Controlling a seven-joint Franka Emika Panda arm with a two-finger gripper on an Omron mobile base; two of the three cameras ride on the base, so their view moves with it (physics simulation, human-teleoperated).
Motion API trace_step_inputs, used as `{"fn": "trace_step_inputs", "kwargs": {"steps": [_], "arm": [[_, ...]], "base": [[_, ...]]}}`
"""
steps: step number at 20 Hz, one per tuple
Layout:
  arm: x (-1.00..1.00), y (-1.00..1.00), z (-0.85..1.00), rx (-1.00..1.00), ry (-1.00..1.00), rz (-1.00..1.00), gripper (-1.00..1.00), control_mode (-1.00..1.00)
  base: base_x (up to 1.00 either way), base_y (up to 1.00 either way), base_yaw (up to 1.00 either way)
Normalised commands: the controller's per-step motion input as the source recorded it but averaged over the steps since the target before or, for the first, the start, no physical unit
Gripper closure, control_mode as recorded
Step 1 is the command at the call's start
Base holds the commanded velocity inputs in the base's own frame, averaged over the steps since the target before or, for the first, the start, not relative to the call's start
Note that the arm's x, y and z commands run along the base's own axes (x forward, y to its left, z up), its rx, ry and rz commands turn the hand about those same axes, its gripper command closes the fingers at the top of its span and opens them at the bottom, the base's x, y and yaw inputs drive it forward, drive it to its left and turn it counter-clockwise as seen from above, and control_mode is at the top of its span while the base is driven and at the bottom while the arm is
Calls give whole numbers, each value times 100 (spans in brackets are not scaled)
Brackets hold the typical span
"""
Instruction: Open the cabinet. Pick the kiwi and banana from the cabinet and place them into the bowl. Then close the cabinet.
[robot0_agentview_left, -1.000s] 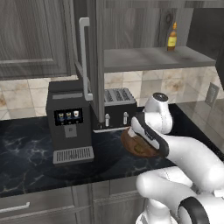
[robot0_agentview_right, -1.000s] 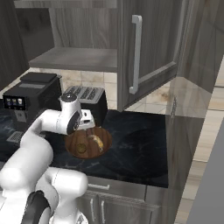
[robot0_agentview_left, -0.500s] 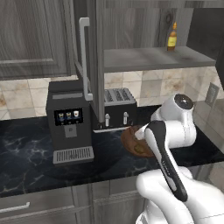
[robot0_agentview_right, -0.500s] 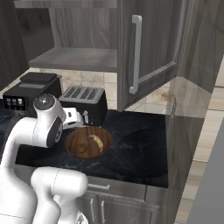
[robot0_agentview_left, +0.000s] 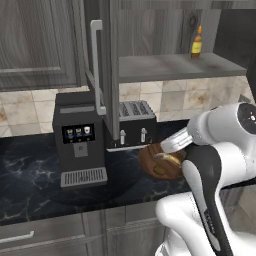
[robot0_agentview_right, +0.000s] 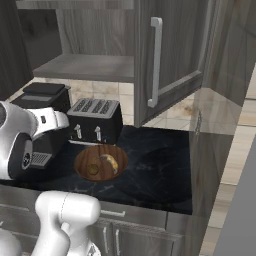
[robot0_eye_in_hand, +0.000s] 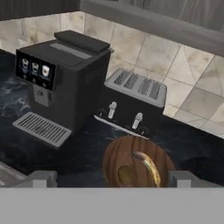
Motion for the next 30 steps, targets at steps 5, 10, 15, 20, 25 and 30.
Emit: {"fn": "trace_step_inputs", "kwargs": {"steps": [5, 10, 15, 20, 25, 30], "arm": [[-98, 21, 79, 0, -23, -5, -100, -100], [-100, 20, 48, 0, -20, -8, -100, -100], [-95, 25, 65, 0, -31, -15, -100, -100], [-51, 49, 57, 0, -35, -17, -100, -100], [2, 84, 5, 0, -36, -15, -100, -100], [43, 82, -9, -1, -29, -16, -100, -100]], "base": [[0, 0, 0], [0, 0, 0], [0, 0, 0], [0, 0, 0], [0, 0, 0], [0, 0, 0]]}}
